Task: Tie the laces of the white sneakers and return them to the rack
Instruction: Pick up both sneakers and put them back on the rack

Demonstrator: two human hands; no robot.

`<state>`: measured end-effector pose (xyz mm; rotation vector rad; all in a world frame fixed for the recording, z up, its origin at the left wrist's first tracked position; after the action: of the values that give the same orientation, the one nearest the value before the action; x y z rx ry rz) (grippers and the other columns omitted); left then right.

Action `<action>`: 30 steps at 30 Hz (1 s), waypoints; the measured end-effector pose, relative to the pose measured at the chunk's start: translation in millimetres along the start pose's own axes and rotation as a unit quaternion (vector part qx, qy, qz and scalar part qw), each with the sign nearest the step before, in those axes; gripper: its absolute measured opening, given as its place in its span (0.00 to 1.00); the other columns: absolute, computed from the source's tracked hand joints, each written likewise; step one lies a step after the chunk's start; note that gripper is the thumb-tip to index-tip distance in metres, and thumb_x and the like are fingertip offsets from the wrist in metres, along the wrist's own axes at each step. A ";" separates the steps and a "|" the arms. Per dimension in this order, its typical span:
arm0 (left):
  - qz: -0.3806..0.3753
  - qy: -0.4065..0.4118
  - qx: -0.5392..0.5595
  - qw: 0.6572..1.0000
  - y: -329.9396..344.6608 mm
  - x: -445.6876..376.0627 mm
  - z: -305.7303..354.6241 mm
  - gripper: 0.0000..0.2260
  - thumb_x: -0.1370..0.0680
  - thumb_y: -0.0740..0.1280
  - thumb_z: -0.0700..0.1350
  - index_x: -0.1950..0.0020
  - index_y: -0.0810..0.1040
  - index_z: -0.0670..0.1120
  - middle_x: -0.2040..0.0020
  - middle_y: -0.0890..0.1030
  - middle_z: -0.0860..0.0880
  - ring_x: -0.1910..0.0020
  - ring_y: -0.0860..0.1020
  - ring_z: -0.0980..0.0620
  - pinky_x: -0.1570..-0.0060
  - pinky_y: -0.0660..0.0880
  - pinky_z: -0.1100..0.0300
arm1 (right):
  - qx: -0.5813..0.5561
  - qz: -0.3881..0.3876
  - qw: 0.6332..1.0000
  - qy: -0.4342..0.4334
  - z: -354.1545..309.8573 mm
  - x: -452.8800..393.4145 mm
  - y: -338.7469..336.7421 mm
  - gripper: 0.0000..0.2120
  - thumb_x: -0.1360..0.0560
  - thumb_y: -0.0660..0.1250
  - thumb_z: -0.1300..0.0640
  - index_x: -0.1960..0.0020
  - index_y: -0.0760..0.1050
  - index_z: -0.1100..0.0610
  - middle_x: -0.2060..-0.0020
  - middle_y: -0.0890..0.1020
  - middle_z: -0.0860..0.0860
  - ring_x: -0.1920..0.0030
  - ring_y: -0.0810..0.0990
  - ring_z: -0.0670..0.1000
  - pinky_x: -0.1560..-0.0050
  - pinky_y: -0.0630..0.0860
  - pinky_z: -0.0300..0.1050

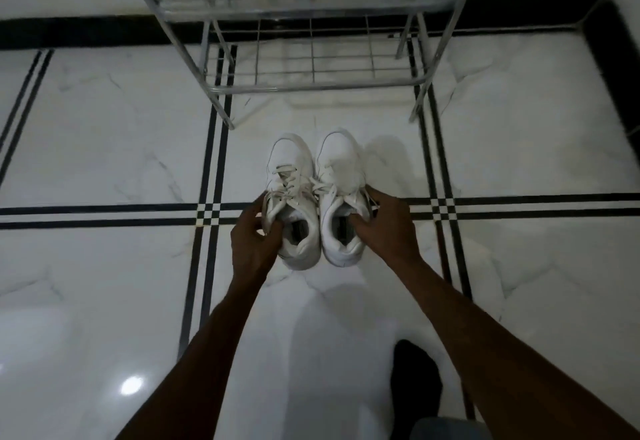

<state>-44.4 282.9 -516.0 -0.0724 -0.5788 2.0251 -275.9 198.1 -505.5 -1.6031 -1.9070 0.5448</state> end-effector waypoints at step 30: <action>-0.020 0.009 -0.016 1.000 -61.6 -211.6 355.9 0.24 0.23 0.69 0.39 0.28 0.75 0.51 0.37 0.83 0.50 0.43 0.82 0.54 0.50 0.76 0.73 | 0.002 -0.038 0.999 0.013 -286.4 -226.1 -219.1 0.24 0.29 0.71 0.53 0.33 0.76 0.55 0.48 0.85 0.52 0.48 0.83 0.51 0.51 0.80 0.45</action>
<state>11.7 -1.8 -214.4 -0.0967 -0.5965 1.9756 -224.3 -82.3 -189.5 -1.5210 -1.9365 0.4938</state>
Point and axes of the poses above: each hand's wrist, its own x-axis away from the middle knuckle, its own y-axis out of the palm, z = x × y, the point moved 5 cm from there along -x, towards the middle knuckle
